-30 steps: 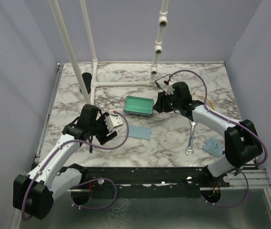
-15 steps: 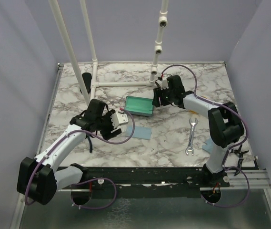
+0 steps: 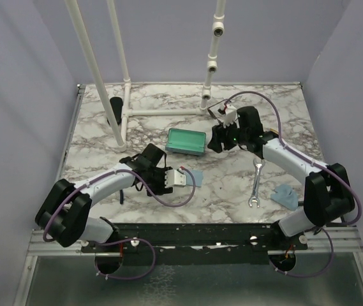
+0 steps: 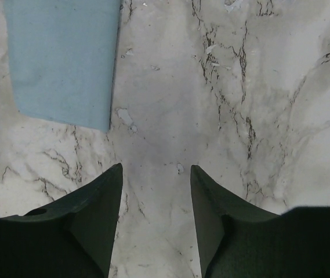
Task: Organize the sunglasses
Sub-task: Pick up the glasses cleaning cloth from the center of the board.
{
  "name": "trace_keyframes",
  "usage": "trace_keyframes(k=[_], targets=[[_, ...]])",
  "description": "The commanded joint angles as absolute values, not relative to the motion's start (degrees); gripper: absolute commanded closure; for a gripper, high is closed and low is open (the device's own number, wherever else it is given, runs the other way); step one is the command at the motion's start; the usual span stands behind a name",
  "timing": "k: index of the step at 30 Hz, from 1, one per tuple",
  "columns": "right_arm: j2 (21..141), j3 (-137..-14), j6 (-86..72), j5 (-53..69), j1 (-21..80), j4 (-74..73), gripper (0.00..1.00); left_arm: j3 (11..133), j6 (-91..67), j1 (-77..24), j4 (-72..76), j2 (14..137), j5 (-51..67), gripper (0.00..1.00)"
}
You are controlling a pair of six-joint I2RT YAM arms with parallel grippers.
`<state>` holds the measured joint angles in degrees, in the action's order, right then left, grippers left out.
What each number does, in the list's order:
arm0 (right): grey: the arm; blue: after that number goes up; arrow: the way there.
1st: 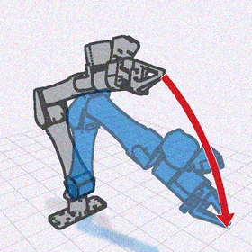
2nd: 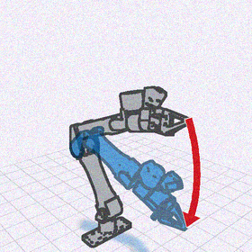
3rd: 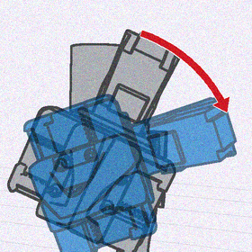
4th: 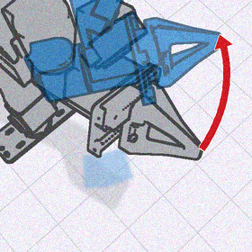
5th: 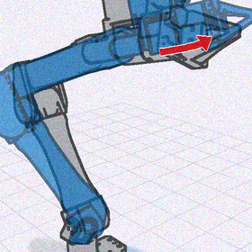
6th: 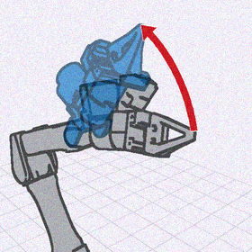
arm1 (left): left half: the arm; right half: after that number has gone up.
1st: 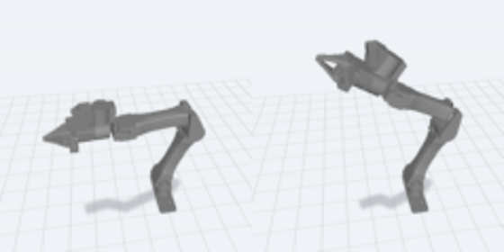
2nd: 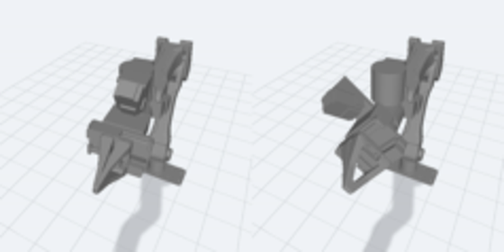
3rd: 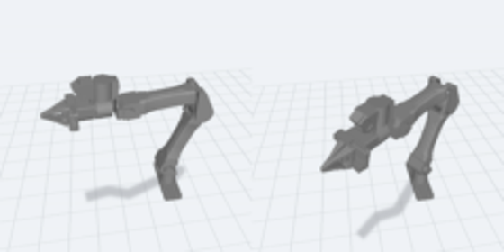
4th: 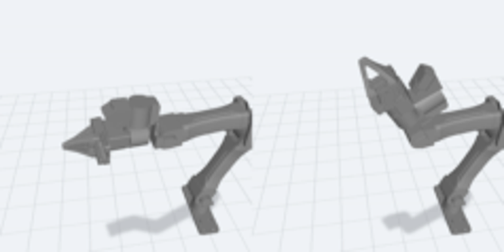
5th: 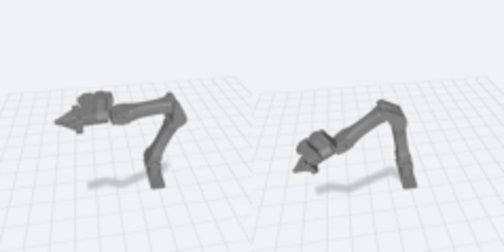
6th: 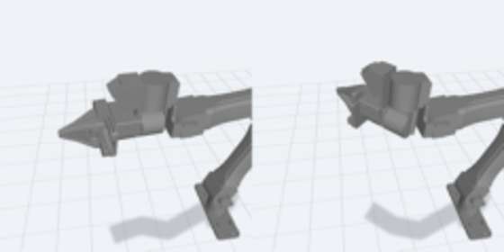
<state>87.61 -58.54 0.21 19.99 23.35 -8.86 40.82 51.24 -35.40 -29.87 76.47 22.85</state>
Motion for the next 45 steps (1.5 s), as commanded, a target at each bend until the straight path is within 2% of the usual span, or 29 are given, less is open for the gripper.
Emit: trace_keyframes(k=[1,5,8,12,15,16,18,20,24,29,31,34,37,41,45], targets=[[85.2,-54.8,-3.0,27.7,25.0,-15.0,0.35,44.1,54.6,-36.6,-28.9,80.5,22.1,0.49],[82.0,-53.8,-4.6,30.0,26.2,-18.3,0.35,47.9,52.5,-36.6,-29.9,84.6,22.6,0.52],[79.2,-54.5,-4.7,29.8,26.2,-21.4,0.35,54.2,54.9,-33.3,-39.8,87.6,27.0,0.50],[75.9,-54.5,-4.3,32.8,26.2,-21.7,0.35,65.1,54.9,-28.8,-53.5,92.9,29.4,0.39],[74.7,-54.9,-1.8,35.8,26.2,-21.9,0.35,78.1,59.2,-25.7,-71.0,101.6,31.8,0.28],[74.4,-54.9,-0.8,36.3,26.2,-22.0,0.35,82.0,61.3,-24.9,-76.2,104.9,33.3,0.27],[73.8,-54.1,3.5,37.7,26.2,-21.6,0.34,85.6,61.6,-24.0,-78.5,107.0,36.4,0.16],[72.9,-51.8,7.6,37.9,26.2,-19.6,0.34,81.6,61.3,-24.0,-71.0,102.9,37.6,0.14],[72.0,-46.3,15.9,36.0,26.7,-15.9,0.35,66.4,54.6,-25.2,-44.3,90.6,36.2,0.15],[75.4,-41.4,26.1,30.1,34.4,-10.9,0.35,55.3,50.7,-26.0,-26.0,85.9,35.2,0.17],[77.2,-39.5,27.6,30.0,37.1,-7.1,0.35,52.5,52.2,-26.1,-23.0,86.0,35.8,0.23],[77.8,-37.0,27.9,31.4,37.9,-0.6,0.35,49.0,56.0,-26.4,-20.8,86.1,36.8,0.43],[79.7,-38.0,32.5,31.8,38.4,0.2,0.40,46.2,63.2,-26.5,-20.0,85.7,39.5,0.54],[85.4,-42.1,36.5,27.2,40.3,-8.1,0.44,43.8,69.7,-26.4,-20.4,85.3,44.6,0.54],[87.2,-41.8,39.8,24.9,42.1,-9.1,0.44,42.5,80.0,-26.4,-24.2,85.9,45.9,0.55]])
